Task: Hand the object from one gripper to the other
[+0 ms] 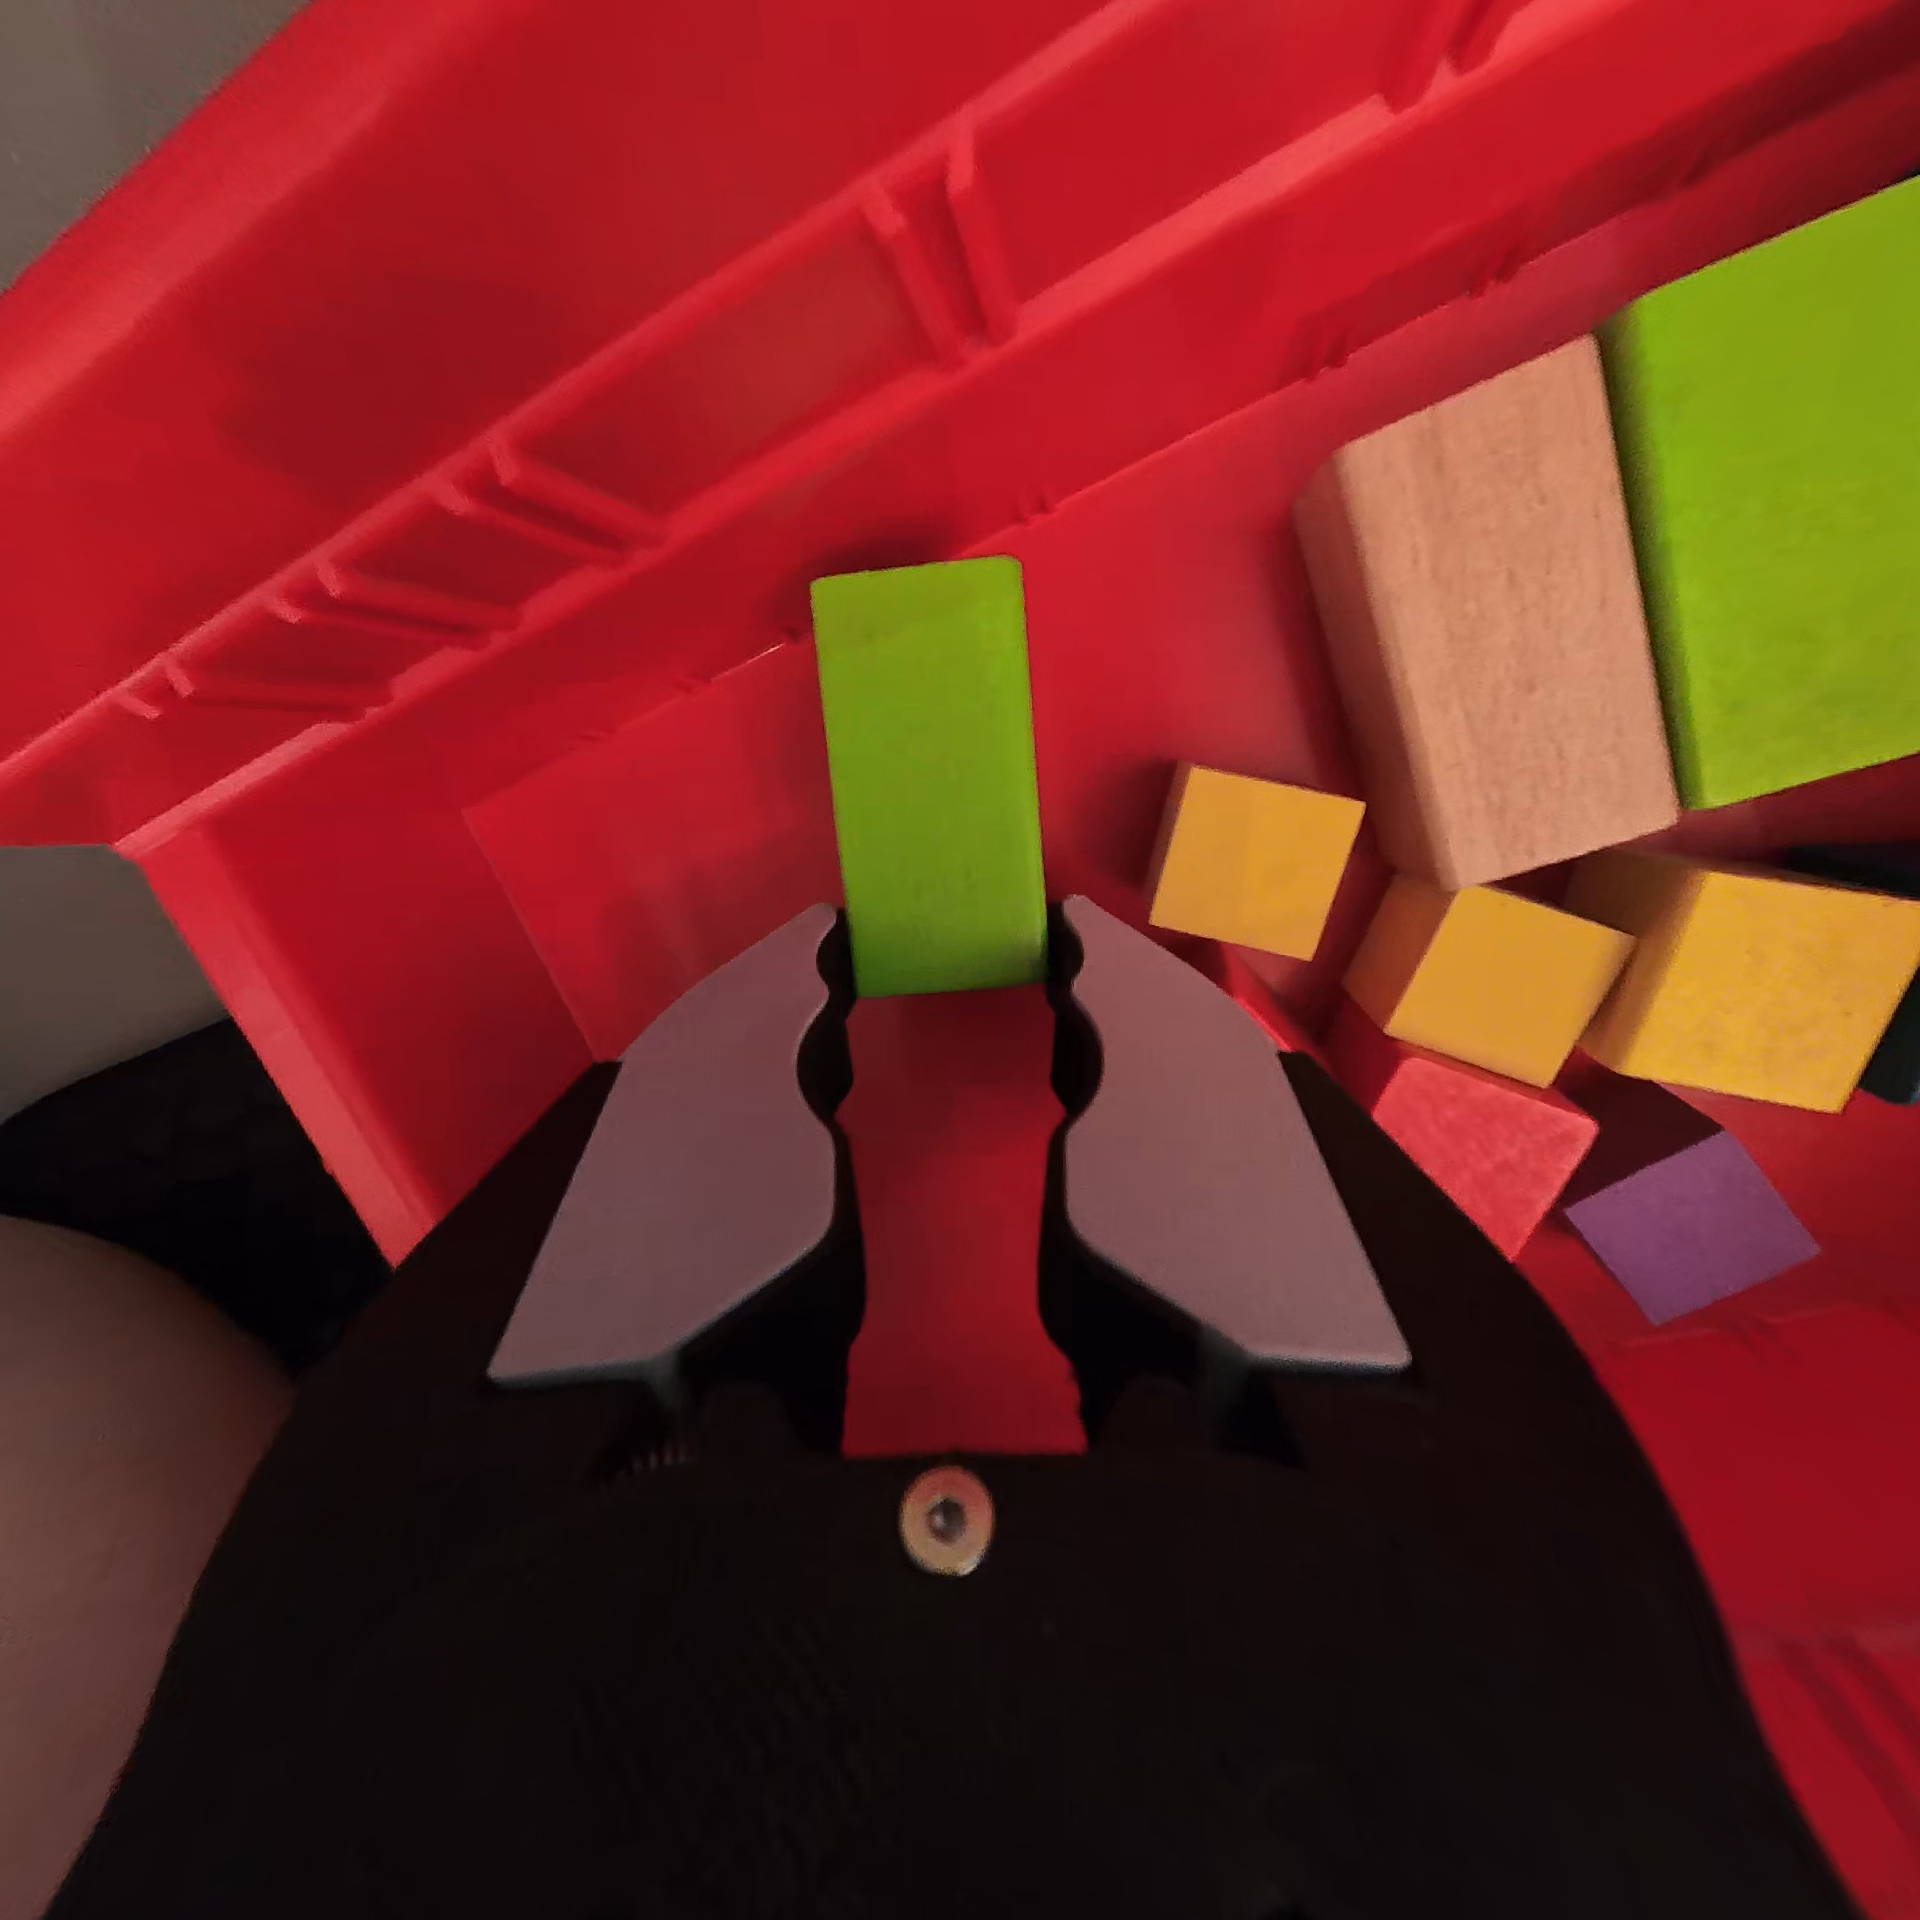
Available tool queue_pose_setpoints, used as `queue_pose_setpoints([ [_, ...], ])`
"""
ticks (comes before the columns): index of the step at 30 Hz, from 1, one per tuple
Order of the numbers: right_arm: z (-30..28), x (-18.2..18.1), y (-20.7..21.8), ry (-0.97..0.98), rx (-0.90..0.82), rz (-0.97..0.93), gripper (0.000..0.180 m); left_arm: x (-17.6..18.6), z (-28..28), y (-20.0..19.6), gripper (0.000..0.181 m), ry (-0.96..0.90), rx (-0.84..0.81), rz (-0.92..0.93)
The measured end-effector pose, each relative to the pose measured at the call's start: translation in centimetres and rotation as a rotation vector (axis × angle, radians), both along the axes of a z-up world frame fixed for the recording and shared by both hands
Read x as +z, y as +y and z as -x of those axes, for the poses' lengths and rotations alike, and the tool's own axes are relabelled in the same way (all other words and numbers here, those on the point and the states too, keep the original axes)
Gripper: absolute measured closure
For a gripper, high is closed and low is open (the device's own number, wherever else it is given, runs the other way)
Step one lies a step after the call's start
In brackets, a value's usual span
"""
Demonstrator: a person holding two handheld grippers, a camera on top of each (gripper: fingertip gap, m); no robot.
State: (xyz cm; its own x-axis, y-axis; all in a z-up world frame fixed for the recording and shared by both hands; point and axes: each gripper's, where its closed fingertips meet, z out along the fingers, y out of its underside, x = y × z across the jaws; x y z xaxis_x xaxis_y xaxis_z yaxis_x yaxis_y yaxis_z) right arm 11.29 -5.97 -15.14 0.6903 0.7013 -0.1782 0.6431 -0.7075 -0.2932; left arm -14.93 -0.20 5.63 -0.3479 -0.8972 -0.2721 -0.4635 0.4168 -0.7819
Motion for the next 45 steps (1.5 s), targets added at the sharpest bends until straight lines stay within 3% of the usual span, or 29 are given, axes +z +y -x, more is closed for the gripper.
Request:
queue_pose_setpoints([
  [9, -0.5, 0.7, -0.1, -0.032, -0.029, -0.006, 0.140, 0.3, 0.8, 1.7, 0.124, -0.011, 0.065, -0.043],
  [11, -0.6, 2.0, 0.0, -0.011, -0.043, -0.053, 0.140, 0.6, 1.6, 3.9, 0.124, -0.023, 0.157, -0.062],
  [14, -0.8, 5.0, 0.5, 0.003, -0.051, -0.192, 0.140, 0.3, 3.5, 9.7, 0.120, -0.009, 0.433, -0.095],
  [16, -1.2, 7.3, 1.2, -0.011, -0.054, -0.328, 0.140, -1.4, 5.4, 14.0, 0.117, 0.066, 0.629, -0.121],
  [20, -1.9, 10.8, 2.3, -0.057, -0.086, -0.522, 0.141, -6.8, 7.6, 19.7, 0.118, 0.248, 0.872, -0.024],
  [25, -2.2, 11.4, 2.8, -0.122, -0.096, -0.556, 0.141, -12.3, 6.5, 23.0, 0.122, 0.264, 1.139, 0.407],
  [28, -1.9, 11.3, 3.0, -0.129, -0.083, -0.550, 0.141, -16.0, 7.5, 24.8, 0.118, 0.342, 1.242, 0.401],
  [35, -2.1, 11.0, 3.1, -0.143, -0.085, -0.536, 0.141, -18.9, 8.5, 27.3, 0.107, 0.319, 1.382, 0.428],
  [45, -2.4, 10.6, 2.7, -0.156, -0.088, -0.506, 0.141, -20.2, 9.4, 28.0, 0.108, 0.412, 1.431, 0.321],
])
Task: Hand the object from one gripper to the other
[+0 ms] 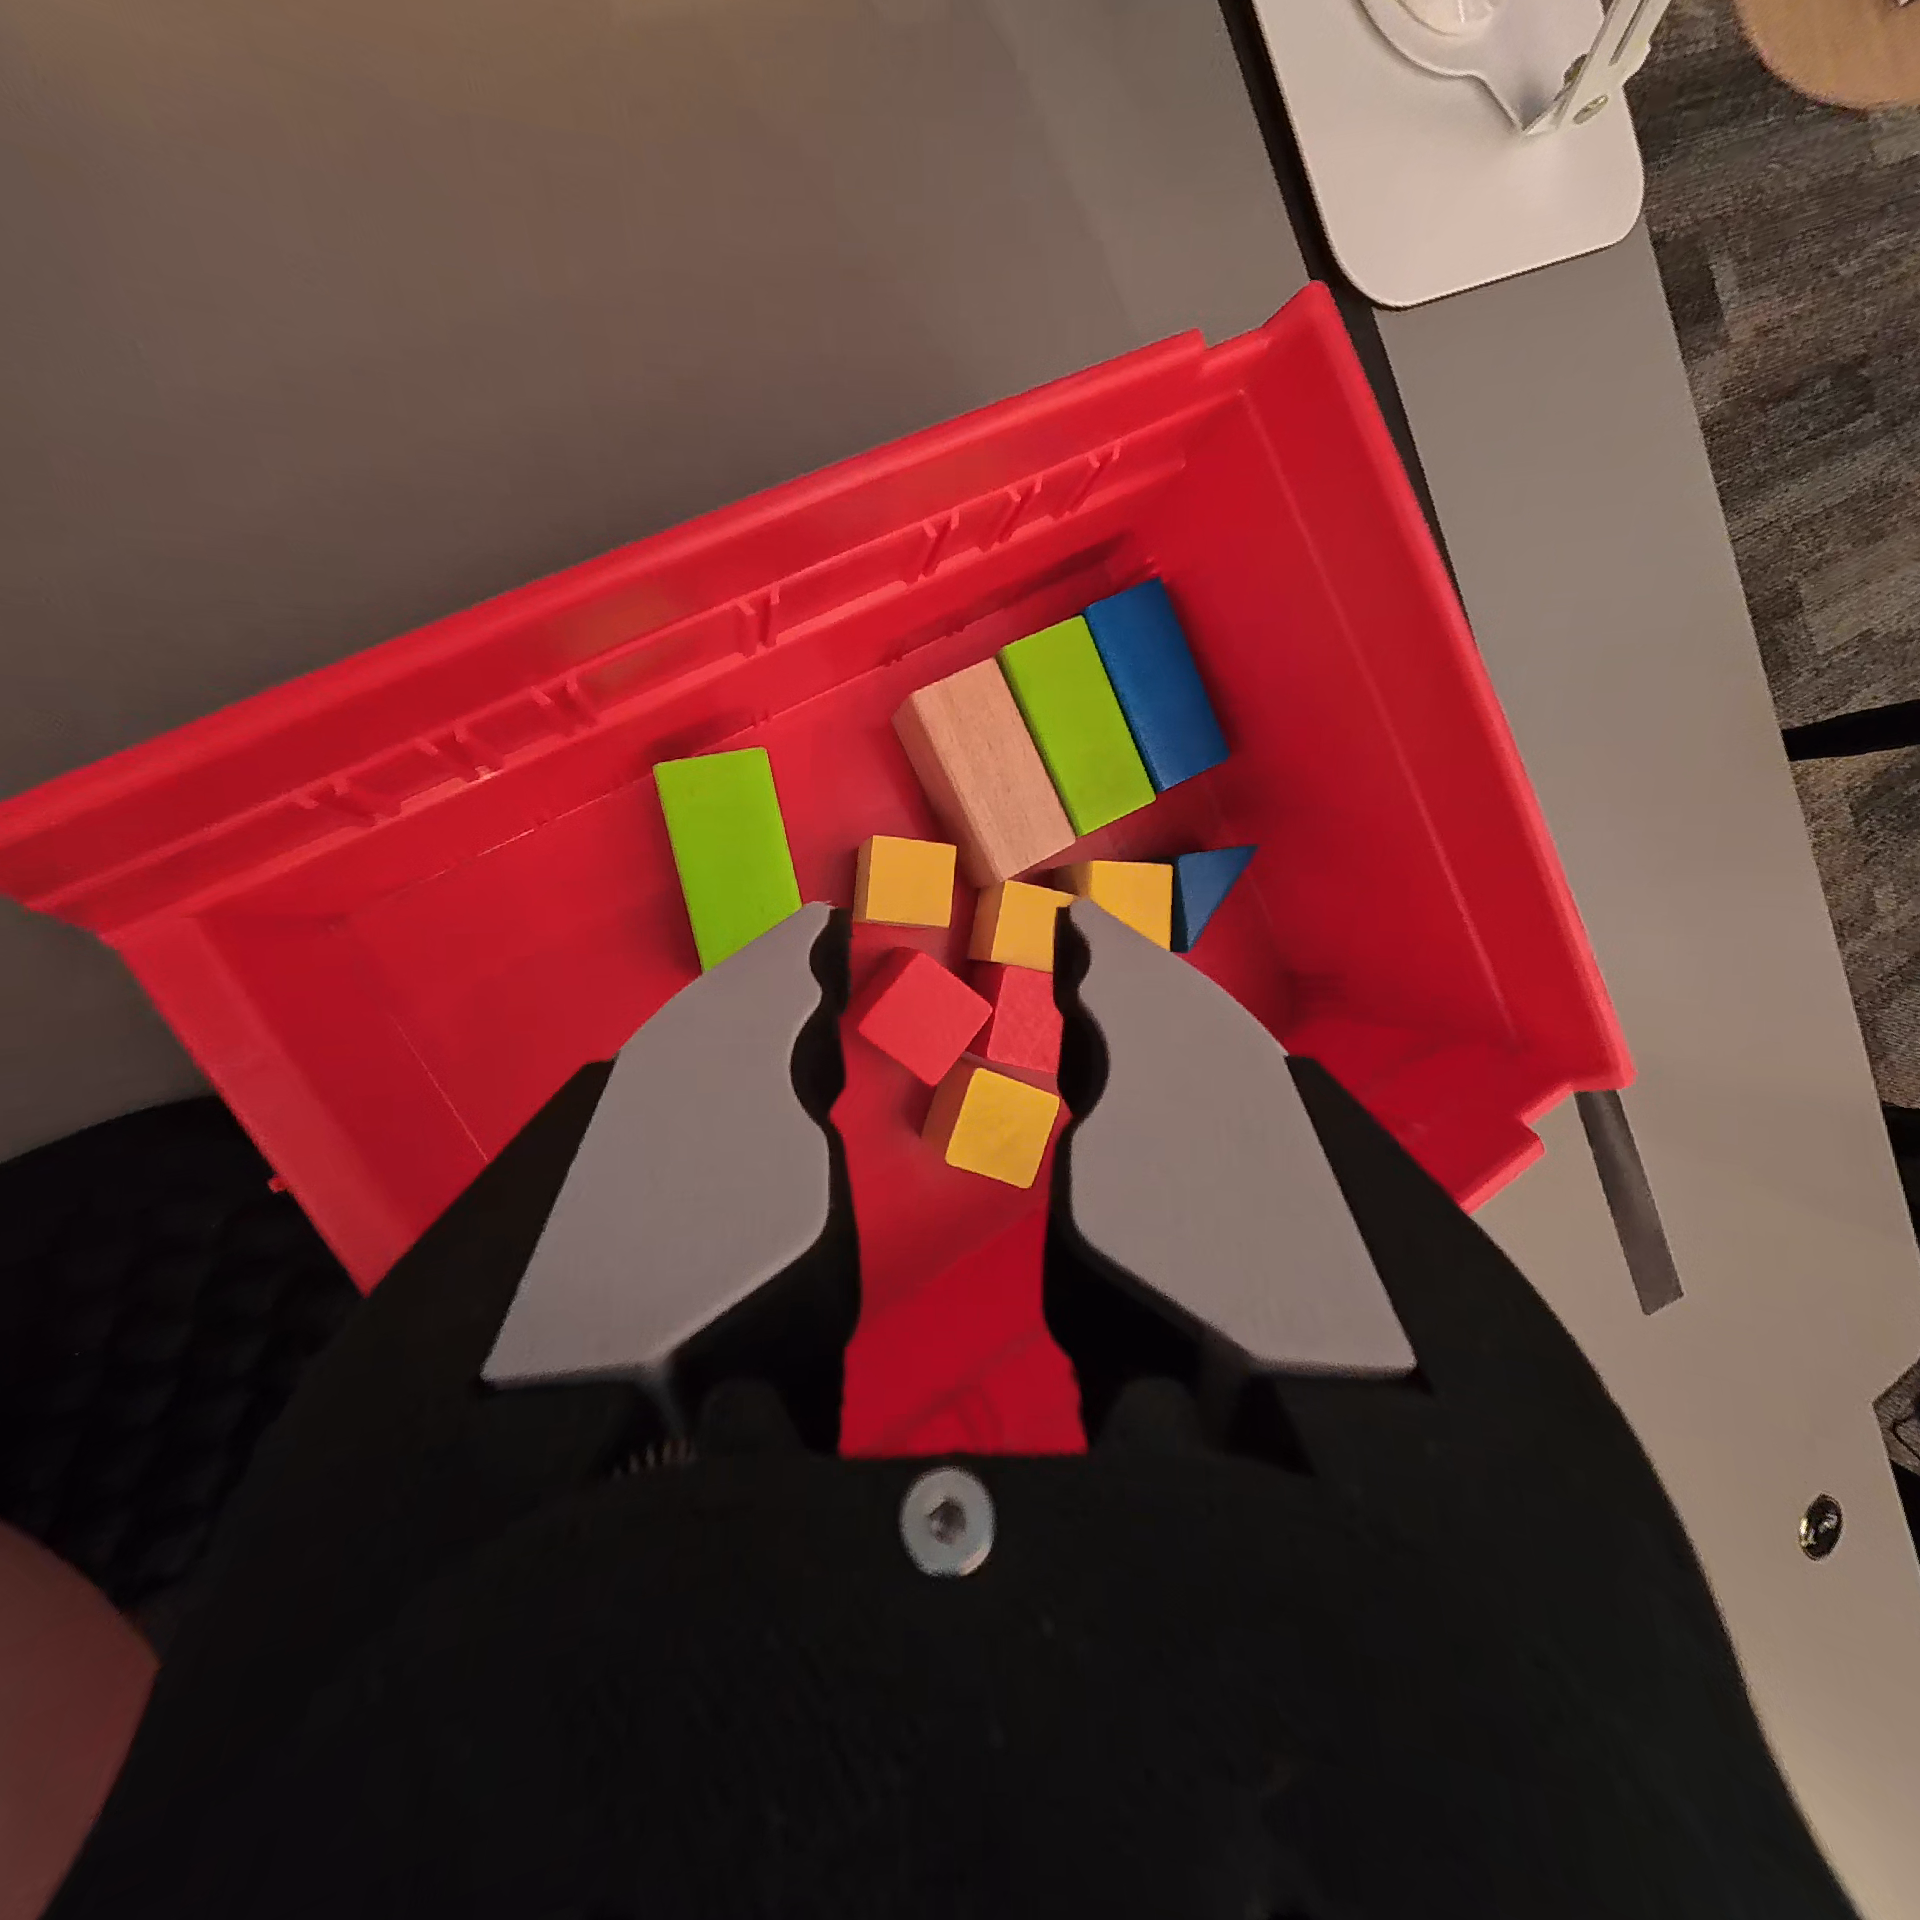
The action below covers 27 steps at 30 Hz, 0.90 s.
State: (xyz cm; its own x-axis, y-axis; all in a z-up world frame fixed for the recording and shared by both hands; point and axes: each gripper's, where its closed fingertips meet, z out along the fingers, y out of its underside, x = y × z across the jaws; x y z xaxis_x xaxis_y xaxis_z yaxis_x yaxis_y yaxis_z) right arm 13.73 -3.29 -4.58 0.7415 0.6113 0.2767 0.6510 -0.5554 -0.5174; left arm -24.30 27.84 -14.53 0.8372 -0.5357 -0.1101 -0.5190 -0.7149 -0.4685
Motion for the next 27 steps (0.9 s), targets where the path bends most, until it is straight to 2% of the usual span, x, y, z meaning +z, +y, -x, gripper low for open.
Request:
queue_pose_setpoints([
  [3, 0.0, 0.0, 0.0, -0.001, 0.002, 0.000, 0.141, 0.1, 1.5, -0.5, 0.117, 0.044, 0.013, 0.040],
  [7, 0.0, -0.3, 0.1, -0.010, 0.003, 0.014, 0.141, 0.0, 0.6, -0.7, 0.118, -0.032, 0.002, 0.068],
  [11, 0.0, -0.6, 0.1, -0.022, 0.003, 0.029, 0.141, -0.8, 0.6, -0.4, 0.119, -0.017, 0.019, 0.075],
  [15, 0.1, -0.9, 0.0, -0.036, 0.010, 0.045, 0.144, -0.7, 1.1, 0.0, 0.146, 0.004, 0.035, 0.050],
  [23, -0.2, -1.1, -0.1, -0.045, -0.003, 0.054, 0.144, -0.5, 1.4, -0.9, 0.148, -0.017, -0.007, 0.102],
  [27, -0.1, -0.5, 0.4, -0.052, -0.003, 0.018, 0.145, 2.1, 1.1, -2.2, 0.148, -0.075, -0.061, 0.124],
])
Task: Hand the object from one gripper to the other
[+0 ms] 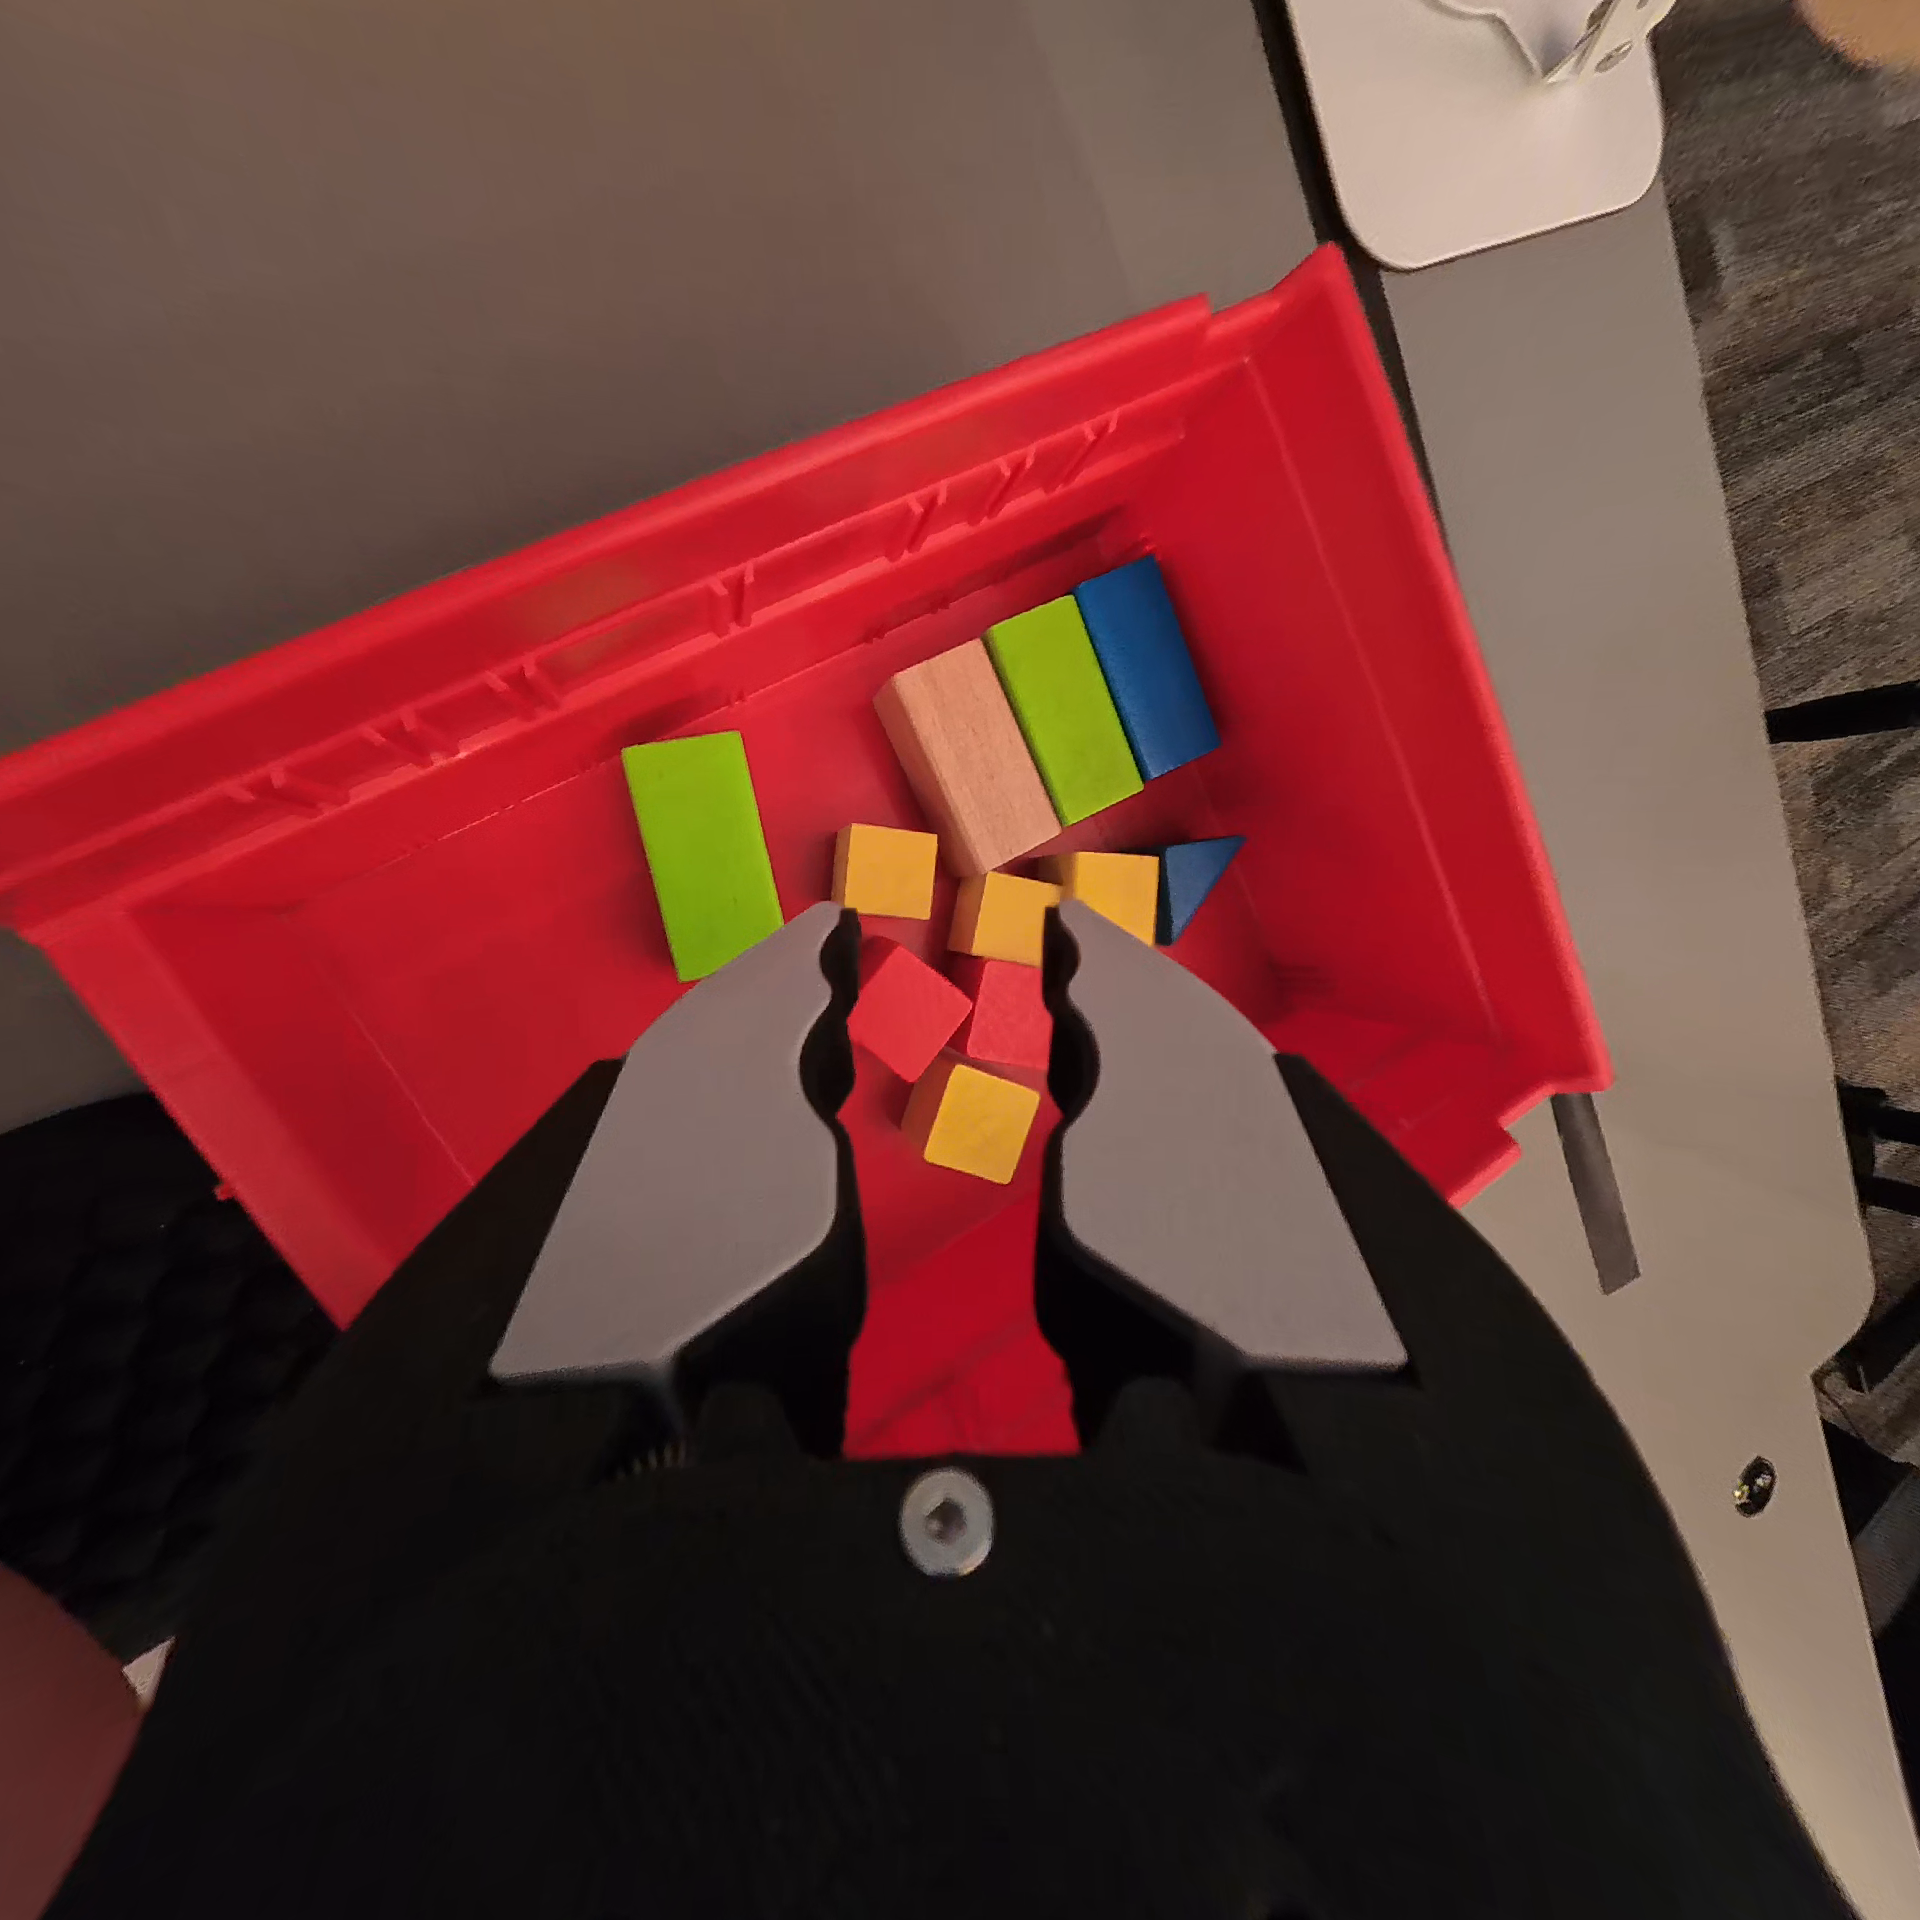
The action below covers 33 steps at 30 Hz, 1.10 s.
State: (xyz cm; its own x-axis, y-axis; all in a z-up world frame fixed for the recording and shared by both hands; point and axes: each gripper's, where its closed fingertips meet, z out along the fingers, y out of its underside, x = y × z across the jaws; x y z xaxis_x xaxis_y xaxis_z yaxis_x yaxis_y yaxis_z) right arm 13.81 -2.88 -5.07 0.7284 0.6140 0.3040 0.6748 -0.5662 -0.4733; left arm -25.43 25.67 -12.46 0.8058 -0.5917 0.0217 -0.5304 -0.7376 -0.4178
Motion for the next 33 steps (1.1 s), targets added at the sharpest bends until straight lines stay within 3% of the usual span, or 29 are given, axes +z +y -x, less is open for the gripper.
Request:
queue_pose_setpoints([
  [5, 1.3, 3.3, 2.2, -0.026, 0.032, -0.193, 0.145, 6.4, -1.6, -3.3, 0.148, -0.158, -0.174, -0.036],
  [8, 5.4, 6.8, 3.8, 0.027, 0.147, -0.378, 0.145, 10.7, -5.0, -8.8, 0.148, -0.387, -0.399, 0.050],
  [12, 13.9, 9.3, 3.4, 0.074, 0.425, -0.498, 0.138, 14.6, -8.0, -17.7, 0.148, -0.588, -0.786, 0.209],
  [15, 20.0, 10.8, 2.7, 0.049, 0.599, -0.652, 0.122, 15.5, -8.7, -22.7, 0.148, -0.612, -1.015, 0.293],
  [20, 26.9, 10.5, 0.9, -0.014, 0.793, -0.750, 0.117, 16.2, -8.9, -28.1, 0.148, -0.637, -1.268, 0.409],
  [25, 30.1, 10.1, -0.7, 0.005, 0.891, -0.774, 0.120, 16.5, -8.8, -30.2, 0.148, -0.648, -1.370, 0.447],
  [33, 30.8, 10.6, -1.6, -0.001, 0.932, -0.814, 0.145, 16.7, -8.2, -31.8, 0.148, -0.643, -1.465, 0.466],
])
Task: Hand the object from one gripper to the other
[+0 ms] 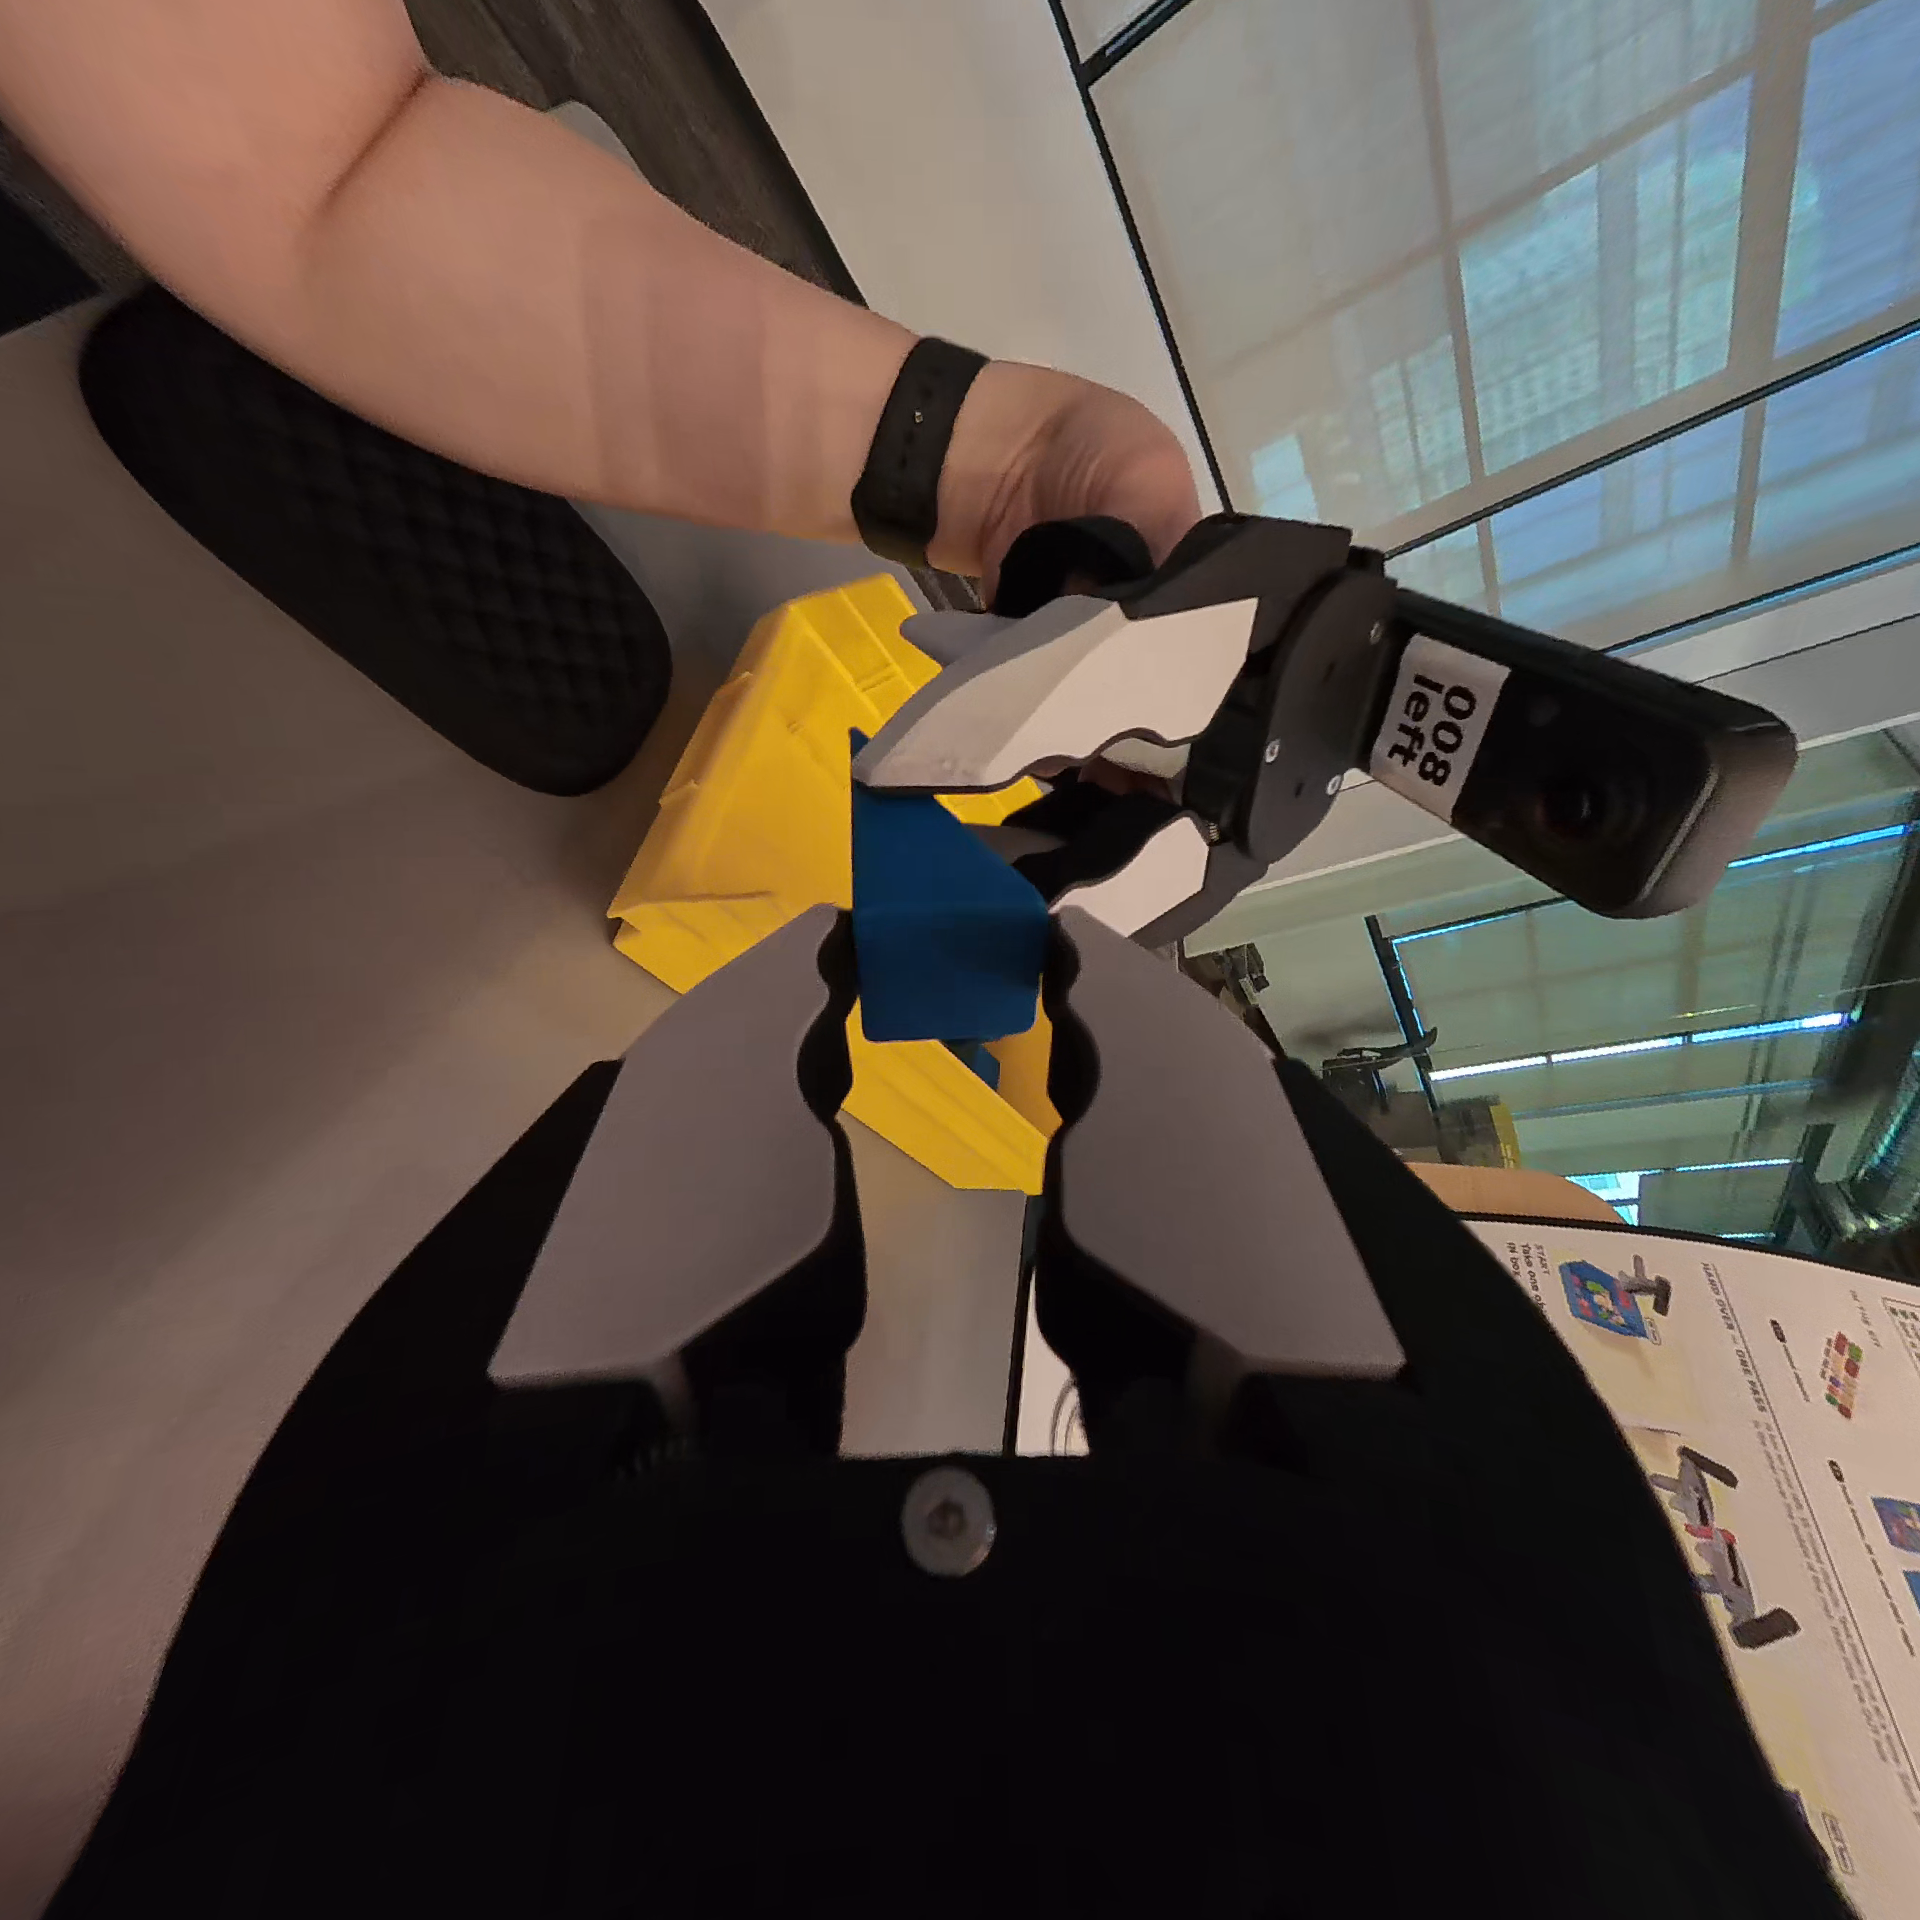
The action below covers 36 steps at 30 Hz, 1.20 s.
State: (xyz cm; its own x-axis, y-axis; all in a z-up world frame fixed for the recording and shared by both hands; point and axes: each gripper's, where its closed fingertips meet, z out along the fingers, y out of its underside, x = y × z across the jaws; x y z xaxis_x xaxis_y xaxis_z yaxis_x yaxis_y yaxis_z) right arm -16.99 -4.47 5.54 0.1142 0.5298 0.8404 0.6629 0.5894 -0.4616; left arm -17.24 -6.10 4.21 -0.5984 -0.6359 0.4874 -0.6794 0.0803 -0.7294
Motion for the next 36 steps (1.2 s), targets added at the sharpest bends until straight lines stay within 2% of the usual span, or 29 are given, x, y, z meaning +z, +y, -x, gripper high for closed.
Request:
queue_pose_setpoints([
  [8, -1.2, 0.5, 0.3, 0.009, -0.037, 0.021, 0.145, 0.9, -0.4, 1.6, 0.146, -0.024, 0.068, 0.072],
  [11, -4.1, 0.9, 0.9, -0.026, -0.129, 0.049, 0.145, 1.2, -0.3, 3.5, 0.146, -0.036, 0.163, 0.070],
  [13, -8.5, 1.0, 1.6, -0.044, -0.269, 0.118, 0.145, 1.4, -0.1, 4.7, 0.146, -0.040, 0.220, 0.072],
  [15, -14.7, -0.1, 1.8, -0.048, -0.453, 0.267, 0.145, 1.7, 0.2, 5.2, 0.149, -0.050, 0.246, 0.071],
  [20, -28.1, -6.0, 0.6, -0.014, -0.884, 0.626, 0.145, 2.2, 0.6, 5.0, 0.152, -0.071, 0.237, 0.047],
  [23, -32.5, -9.5, -0.1, -0.001, -1.036, 0.778, 0.145, 2.2, 0.6, 4.7, 0.153, -0.068, 0.228, 0.052],
  [26, -33.0, -12.0, -0.1, 0.057, -1.006, 0.914, 0.145, 2.1, 0.5, 4.6, 0.155, -0.063, 0.227, 0.055],
  [30, -32.8, -14.3, -1.3, 0.034, -0.993, 1.054, 0.145, 1.9, 0.4, 4.6, 0.156, -0.053, 0.228, 0.054],
  [36, -33.1, -16.3, -3.6, -0.025, -1.040, 1.152, 0.145, 1.7, 0.3, 4.8, 0.157, -0.045, 0.229, 0.060],
])
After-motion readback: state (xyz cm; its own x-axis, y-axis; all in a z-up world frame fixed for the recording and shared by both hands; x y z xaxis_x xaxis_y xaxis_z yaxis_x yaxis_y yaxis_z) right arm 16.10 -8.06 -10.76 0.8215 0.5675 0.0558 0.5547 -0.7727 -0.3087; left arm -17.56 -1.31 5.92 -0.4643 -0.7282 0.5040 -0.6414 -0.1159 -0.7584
